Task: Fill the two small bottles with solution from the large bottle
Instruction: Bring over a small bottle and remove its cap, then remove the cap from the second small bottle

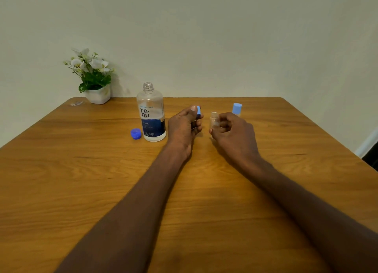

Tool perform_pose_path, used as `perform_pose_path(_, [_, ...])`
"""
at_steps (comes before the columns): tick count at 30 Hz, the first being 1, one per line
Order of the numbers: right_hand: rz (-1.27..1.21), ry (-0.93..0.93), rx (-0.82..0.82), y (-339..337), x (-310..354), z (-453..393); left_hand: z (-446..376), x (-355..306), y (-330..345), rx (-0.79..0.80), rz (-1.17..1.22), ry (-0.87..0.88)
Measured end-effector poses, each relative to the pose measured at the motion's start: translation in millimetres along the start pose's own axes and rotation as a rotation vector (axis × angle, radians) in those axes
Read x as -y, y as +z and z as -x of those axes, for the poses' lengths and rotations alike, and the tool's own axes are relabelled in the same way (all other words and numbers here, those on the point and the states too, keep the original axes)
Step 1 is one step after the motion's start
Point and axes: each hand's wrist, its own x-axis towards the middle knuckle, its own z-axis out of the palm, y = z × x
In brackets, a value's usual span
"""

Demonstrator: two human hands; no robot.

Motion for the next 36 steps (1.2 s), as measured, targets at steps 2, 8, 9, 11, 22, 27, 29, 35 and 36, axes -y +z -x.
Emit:
perform_pose_path(2, [0.062,-0.020,-0.036,2,-2,-3,0,2,2,-0.029,-0.131,0.071])
perform_pose_path(8, [0.175,0.030,-0.032,4,-8,-10,-2,10,5,-0.151,-0.455,0.219])
perform_pose_path(9, [0.198,0.031,-0.023,4,-7,-11,-2,11,5,-0.156,-0.504,0.231])
perform_pose_path(11, [0.230,0.035,0.007,4,-6,-11,-2,11,5,-0.151,-0.617,0.275])
perform_pose_path(22, [0.246,0.143,0.022,-4,2,8,43,2,-7,-0.158,-1.022,0.389])
perform_pose_path(27, [0.094,-0.102,0.095,-1,23,27,81,-12,-36,-0.251,-1.180,0.477])
perform_pose_path(29, [0.027,-0.218,0.291,4,30,31,92,-21,-56,-0.341,-1.203,0.464])
perform_pose_path(35, [0.082,-0.269,0.482,8,27,30,104,-47,-100,-0.594,-1.057,0.323])
perform_pose_path(36, [0.077,-0.268,0.484,9,27,29,103,-48,-101,-0.617,-1.041,0.301])
